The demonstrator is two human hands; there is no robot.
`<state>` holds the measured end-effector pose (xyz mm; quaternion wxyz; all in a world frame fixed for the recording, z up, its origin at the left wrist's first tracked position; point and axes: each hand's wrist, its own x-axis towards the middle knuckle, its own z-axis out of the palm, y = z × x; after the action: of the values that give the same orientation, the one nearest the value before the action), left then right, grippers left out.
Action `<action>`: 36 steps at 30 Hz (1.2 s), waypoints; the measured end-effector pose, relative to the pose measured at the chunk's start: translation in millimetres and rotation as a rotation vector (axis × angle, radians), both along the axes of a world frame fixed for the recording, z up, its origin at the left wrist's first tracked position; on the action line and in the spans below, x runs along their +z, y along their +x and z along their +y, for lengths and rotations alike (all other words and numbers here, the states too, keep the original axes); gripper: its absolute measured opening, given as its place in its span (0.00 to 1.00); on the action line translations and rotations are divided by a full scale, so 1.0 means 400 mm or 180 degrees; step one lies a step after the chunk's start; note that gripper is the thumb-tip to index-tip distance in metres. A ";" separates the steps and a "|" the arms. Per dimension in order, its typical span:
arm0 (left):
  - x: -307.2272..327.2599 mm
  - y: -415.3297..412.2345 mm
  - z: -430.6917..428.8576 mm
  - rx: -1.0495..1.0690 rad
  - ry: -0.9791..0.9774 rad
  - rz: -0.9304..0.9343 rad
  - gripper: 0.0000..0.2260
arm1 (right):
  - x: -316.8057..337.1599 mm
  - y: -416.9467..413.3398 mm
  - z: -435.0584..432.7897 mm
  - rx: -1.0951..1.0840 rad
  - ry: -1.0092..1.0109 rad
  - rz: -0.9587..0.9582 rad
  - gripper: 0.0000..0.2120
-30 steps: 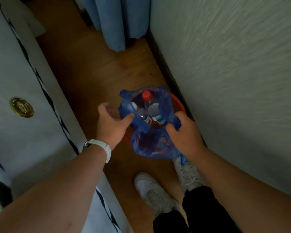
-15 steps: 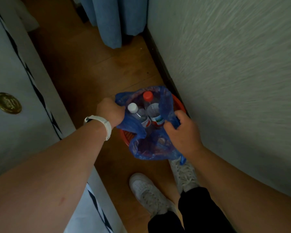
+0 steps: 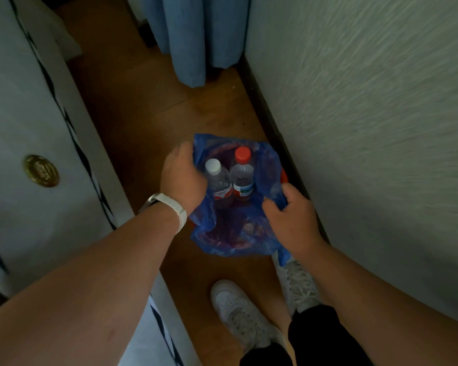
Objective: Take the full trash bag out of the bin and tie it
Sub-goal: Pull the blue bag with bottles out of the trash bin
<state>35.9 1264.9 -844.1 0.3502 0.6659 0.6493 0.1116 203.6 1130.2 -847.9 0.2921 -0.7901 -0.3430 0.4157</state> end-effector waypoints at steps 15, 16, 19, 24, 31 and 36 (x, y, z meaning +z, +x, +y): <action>-0.040 -0.010 0.048 0.1116 -0.1086 0.0045 0.10 | 0.011 0.000 0.032 0.0035 -0.0064 0.0059 0.05; -0.031 -0.010 0.048 0.0996 -0.0887 0.0106 0.09 | 0.011 0.002 0.033 0.0035 -0.0071 0.0079 0.06; -0.016 -0.007 0.039 0.0524 -0.0052 0.0073 0.07 | 0.010 0.003 0.038 0.0021 -0.0084 0.0113 0.08; -0.009 -0.002 0.020 -0.0469 0.0545 -0.0074 0.05 | 0.010 -0.004 0.047 0.0015 0.0015 0.0171 0.09; 0.033 0.008 -0.001 -0.0797 0.0186 -0.0398 0.08 | 0.014 -0.006 0.070 -0.0013 -0.0035 0.0241 0.08; 0.053 0.017 0.010 -0.0495 0.0205 -0.0476 0.10 | 0.039 -0.008 0.079 -0.0097 0.0014 0.0277 0.05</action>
<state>42.7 1269.0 -822.8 0.3836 0.7150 0.5638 0.1543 200.3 1161.7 -832.2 0.3147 -0.7757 -0.3188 0.4445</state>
